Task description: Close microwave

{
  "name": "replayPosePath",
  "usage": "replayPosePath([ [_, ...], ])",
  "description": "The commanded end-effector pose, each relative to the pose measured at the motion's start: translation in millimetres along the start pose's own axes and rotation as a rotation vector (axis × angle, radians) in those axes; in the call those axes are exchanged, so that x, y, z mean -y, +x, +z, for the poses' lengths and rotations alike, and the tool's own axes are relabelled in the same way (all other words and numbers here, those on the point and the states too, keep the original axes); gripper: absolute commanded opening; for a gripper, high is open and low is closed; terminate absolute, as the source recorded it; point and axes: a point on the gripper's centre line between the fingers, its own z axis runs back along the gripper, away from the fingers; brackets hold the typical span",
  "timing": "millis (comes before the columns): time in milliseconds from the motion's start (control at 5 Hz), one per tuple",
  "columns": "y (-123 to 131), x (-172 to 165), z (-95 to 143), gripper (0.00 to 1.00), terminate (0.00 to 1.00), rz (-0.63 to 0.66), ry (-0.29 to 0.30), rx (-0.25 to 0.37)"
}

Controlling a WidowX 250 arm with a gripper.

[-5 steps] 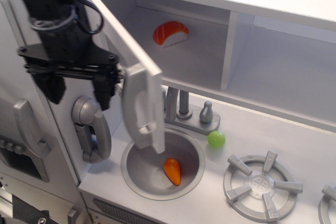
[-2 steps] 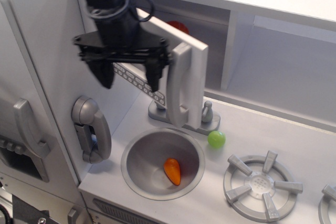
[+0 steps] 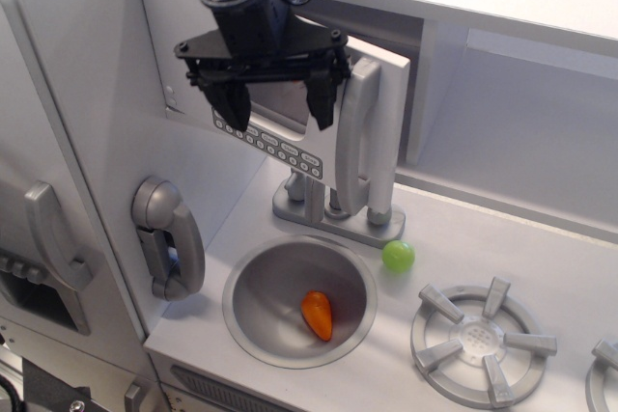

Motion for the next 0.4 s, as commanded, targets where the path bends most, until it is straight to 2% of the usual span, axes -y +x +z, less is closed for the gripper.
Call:
replayPosePath([
  [0,29.6,6.2,15.1,1.00,0.00,0.026,-0.046,0.183],
  [200,37.7,7.3,18.6,1.00,0.00,0.040,-0.074,0.307],
])
